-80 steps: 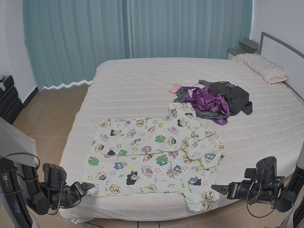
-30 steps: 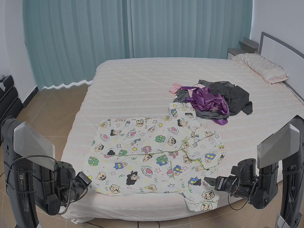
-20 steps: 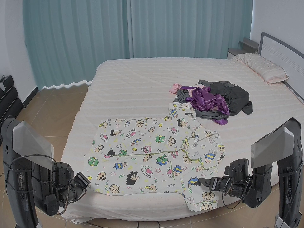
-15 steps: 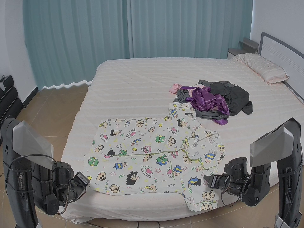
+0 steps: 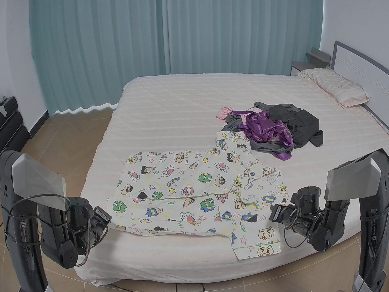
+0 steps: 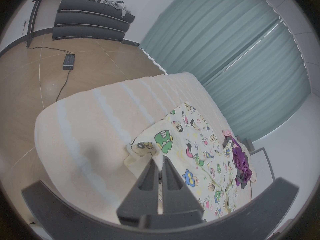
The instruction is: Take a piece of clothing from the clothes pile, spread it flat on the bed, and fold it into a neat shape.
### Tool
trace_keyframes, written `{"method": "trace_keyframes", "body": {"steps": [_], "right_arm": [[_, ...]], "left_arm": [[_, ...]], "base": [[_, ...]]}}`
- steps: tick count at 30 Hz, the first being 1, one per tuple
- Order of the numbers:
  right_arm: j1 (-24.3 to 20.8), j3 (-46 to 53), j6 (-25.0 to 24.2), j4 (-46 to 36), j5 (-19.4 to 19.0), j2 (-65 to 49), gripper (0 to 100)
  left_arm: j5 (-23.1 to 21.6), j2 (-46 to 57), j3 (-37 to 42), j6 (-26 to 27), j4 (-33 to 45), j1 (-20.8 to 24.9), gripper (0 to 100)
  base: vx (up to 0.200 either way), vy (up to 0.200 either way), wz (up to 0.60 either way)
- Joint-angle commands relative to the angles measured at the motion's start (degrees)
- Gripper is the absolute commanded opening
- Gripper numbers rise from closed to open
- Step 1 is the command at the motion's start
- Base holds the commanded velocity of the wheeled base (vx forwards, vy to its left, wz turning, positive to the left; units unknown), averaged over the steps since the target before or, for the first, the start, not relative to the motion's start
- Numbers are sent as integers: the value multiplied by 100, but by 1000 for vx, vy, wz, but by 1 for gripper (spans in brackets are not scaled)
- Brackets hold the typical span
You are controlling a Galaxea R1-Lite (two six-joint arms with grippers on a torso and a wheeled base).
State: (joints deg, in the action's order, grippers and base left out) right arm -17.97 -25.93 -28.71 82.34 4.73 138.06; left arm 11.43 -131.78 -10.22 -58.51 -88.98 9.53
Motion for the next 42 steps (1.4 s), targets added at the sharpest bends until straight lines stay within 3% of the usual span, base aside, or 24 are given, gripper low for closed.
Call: {"method": "trace_keyframes", "body": {"steps": [1,9,10,21,29,33,36,37,42], "right_arm": [[136,-290,85,-148,-7,-33,0],[153,-536,164,-569,-209,11,0],[153,-536,164,-569,-244,11,100],[399,-228,164,-561,-332,-411,100],[751,809,155,-192,-324,-1062,100],[470,1609,243,107,-535,-1053,100],[470,1609,243,107,-535,-1053,100],[118,2303,621,573,-1009,-728,100],[-102,2417,849,758,-1035,-306,100]], "left_arm": [[-10,-76,-235,-2,-102,-153,0],[-45,-340,-464,7,-102,-241,0],[-45,-340,-473,7,-102,-241,0],[-62,-533,-525,-2,-102,-241,0],[-194,-586,-490,-20,-102,-241,0],[-203,-577,-481,-46,-102,-241,0],[-203,-577,-481,-46,-102,-241,0],[-203,-577,-473,-46,-102,-241,0],[-203,-586,-473,-46,-102,-241,0]], "base": [[0,0,0],[0,0,0],[0,0,0],[0,0,0],[0,0,0],[0,0,0],[0,0,0],[0,0,0],[0,0,0]]}}
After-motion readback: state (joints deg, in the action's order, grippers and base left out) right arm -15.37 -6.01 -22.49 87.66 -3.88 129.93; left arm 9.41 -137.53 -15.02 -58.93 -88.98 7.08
